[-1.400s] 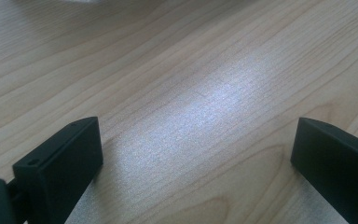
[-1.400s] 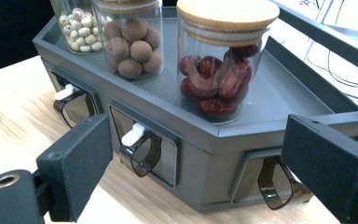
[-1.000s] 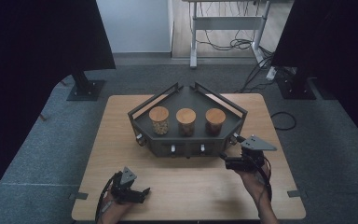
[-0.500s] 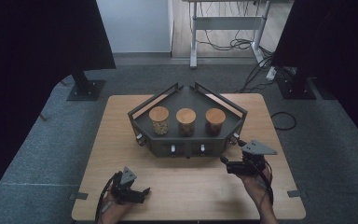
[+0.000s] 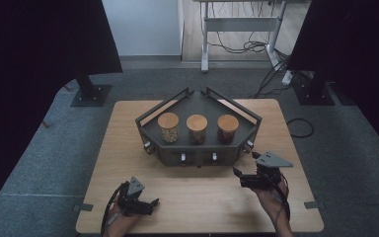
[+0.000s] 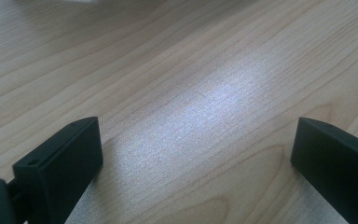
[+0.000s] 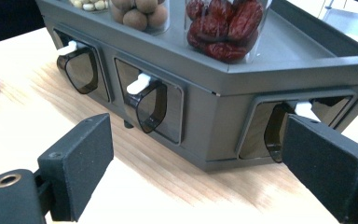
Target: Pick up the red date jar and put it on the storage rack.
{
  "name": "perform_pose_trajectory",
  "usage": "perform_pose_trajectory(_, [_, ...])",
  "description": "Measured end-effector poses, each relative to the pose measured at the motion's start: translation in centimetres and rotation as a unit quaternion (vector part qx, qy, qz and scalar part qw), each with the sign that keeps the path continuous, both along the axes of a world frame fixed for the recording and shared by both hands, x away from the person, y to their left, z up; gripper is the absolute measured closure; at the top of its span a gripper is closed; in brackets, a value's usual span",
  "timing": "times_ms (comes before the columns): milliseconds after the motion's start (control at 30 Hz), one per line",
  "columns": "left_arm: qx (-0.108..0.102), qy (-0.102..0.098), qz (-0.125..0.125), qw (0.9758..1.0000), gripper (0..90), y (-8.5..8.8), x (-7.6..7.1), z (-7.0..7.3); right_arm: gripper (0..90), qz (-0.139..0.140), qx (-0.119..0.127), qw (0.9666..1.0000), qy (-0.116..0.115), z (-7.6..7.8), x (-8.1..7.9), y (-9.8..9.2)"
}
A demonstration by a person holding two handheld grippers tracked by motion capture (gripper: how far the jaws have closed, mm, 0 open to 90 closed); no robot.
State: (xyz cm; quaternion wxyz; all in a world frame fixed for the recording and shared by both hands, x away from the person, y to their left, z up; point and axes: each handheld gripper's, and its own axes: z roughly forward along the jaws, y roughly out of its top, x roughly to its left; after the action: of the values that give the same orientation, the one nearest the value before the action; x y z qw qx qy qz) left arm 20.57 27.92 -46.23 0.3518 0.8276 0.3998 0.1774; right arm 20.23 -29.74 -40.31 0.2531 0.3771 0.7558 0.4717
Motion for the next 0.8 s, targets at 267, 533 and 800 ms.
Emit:
perform_pose_trajectory(267, [0.000, 0.000, 0.000, 1.0000, 1.9, 0.0, 0.0, 0.0, 8.9, 0.000, -0.002, 1.0000, 0.008, -0.6, -0.3, -0.1])
perform_pose_trajectory(533, [0.000, 0.000, 0.000, 1.0000, 1.9, 0.0, 0.0, 0.0, 8.9, 0.001, -0.005, 0.9999, 0.015, -1.1, -0.2, -0.1])
perform_pose_trajectory(800, [0.000, 0.000, 0.001, 1.0000, 1.9, 0.0, 0.0, 0.0, 9.0, 0.003, -0.011, 0.9997, 0.020, -1.5, -0.2, 0.0])
